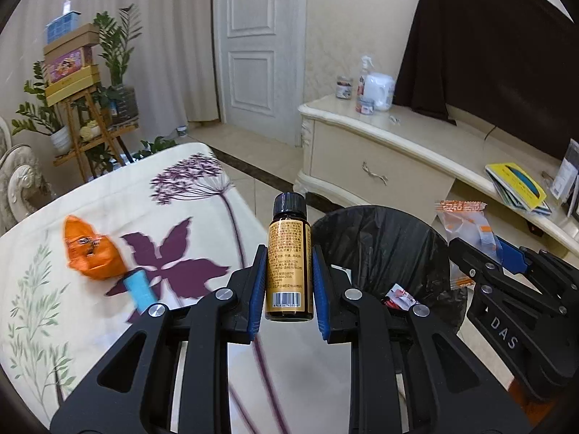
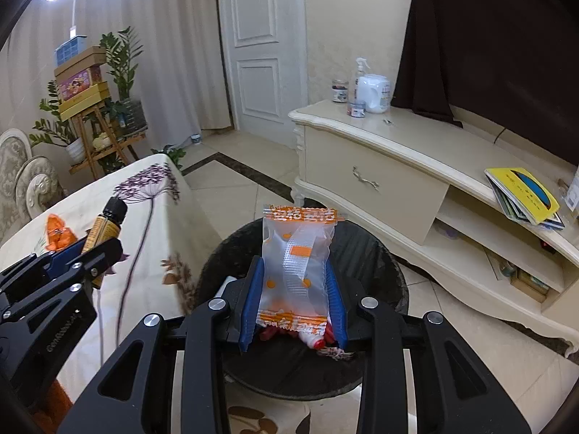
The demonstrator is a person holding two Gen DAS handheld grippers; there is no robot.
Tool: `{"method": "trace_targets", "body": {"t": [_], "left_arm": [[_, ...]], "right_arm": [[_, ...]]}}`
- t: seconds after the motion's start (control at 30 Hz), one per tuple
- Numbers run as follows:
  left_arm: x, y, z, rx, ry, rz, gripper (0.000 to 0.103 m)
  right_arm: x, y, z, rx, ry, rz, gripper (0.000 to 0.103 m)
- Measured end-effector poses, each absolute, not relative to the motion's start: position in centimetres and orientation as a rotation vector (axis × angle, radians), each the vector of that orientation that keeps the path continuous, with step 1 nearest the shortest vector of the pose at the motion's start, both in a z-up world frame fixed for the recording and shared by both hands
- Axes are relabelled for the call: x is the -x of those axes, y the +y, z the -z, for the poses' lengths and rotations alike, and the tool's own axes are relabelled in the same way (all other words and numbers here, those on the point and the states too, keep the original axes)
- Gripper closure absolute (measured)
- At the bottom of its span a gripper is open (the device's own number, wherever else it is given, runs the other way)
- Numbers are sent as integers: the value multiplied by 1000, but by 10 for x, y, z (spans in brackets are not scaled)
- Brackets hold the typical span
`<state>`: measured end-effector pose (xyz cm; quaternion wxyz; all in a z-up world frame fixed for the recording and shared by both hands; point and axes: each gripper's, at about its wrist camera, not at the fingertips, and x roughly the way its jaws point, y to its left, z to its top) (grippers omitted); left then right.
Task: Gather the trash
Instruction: 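Carry the amber bottle and wrapper with both tools over the bin, then open both tools to drop the bottle and wrapper into the bin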
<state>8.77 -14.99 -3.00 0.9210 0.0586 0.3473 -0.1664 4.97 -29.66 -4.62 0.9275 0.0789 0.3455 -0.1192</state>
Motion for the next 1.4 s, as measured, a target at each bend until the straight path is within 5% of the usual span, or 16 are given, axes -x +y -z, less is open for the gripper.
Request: {"method": "trace_targets", "body": {"t": [0.97, 1.03, 1.1, 1.27, 1.4], "left_arm": [[-132, -206, 66, -202, 807, 351, 79], [-132, -207, 66, -204, 809, 352, 74], [-131, -207, 65, -203, 798, 351, 57], [-131, -205, 64, -201, 792, 353, 53], [-130, -200, 61, -184, 783, 340, 40]], "right_arm": [[-88, -338, 84, -209, 773, 302, 69], [-89, -339, 85, -211, 776, 304, 69], [-90, -340, 85, -214, 777, 305, 65], [-88, -341, 85, -211, 768, 323, 55], [-86, -344, 82, -221, 762, 335, 53]]}}
